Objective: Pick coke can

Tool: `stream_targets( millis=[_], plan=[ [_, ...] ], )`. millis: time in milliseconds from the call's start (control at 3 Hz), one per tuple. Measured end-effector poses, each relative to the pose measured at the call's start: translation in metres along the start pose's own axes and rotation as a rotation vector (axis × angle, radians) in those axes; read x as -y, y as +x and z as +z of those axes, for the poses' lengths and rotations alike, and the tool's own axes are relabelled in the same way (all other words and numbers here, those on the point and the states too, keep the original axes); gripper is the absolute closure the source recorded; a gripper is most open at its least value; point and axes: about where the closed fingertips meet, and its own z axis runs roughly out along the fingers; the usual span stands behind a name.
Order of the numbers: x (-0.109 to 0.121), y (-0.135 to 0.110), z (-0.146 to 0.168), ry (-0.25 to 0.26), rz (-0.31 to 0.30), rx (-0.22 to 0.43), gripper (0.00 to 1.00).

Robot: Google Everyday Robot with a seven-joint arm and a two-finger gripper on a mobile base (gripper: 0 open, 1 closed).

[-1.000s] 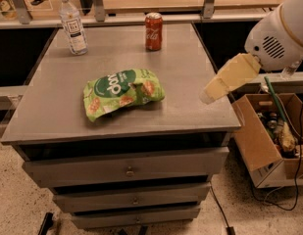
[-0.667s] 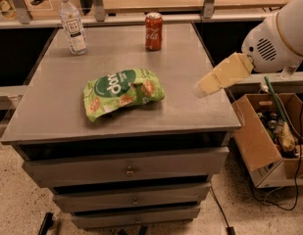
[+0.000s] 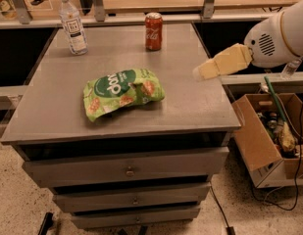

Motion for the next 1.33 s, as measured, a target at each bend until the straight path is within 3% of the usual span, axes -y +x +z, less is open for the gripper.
stream_targets(
  millis=[333, 667, 1333],
  plan=[
    [0.000, 0.000, 0.000, 0.000, 0.000, 0.000, 0.00],
    [0.001, -0.004, 0.006, 0.017, 0.018, 0.046, 0.00],
    [0.002, -0.022, 0.039, 0.069, 0.024, 0.194, 0.00]
  ],
)
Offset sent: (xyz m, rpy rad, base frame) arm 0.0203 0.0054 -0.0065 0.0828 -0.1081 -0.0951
